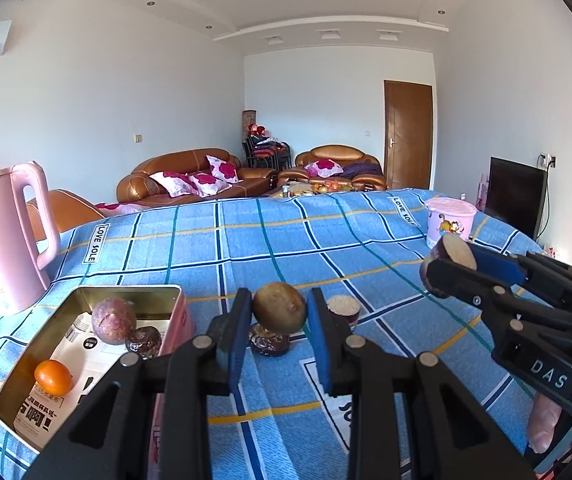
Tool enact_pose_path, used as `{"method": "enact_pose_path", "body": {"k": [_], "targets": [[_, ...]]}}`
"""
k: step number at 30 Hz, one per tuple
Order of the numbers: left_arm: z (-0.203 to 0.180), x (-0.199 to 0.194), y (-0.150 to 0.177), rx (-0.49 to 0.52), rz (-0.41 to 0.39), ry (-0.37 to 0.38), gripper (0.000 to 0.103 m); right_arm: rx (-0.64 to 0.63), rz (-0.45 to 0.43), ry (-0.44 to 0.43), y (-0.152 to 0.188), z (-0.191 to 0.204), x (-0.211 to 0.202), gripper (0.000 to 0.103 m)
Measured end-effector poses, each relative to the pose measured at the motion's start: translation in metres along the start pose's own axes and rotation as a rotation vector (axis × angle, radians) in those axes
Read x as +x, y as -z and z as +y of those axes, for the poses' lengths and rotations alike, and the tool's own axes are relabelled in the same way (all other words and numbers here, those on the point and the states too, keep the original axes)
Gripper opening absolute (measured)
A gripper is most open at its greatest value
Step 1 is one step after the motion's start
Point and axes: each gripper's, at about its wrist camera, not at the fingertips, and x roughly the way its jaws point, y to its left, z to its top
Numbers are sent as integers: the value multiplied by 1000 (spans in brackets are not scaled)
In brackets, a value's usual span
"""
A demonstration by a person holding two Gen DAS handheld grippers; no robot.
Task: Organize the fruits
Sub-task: 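Lift both held items off the tablecloth and carry them toward the tin box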
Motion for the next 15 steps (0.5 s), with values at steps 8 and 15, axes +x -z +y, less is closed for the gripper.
{"method": "enact_pose_path", "body": {"k": [8,15], "targets": [[-5,-12,0,22,-55,-22,30,-15,-41,11,-1,3,-8,35],[-5,-16,0,26,-67,-26,30,-15,-45,13,-1,4,-9,35]]}}
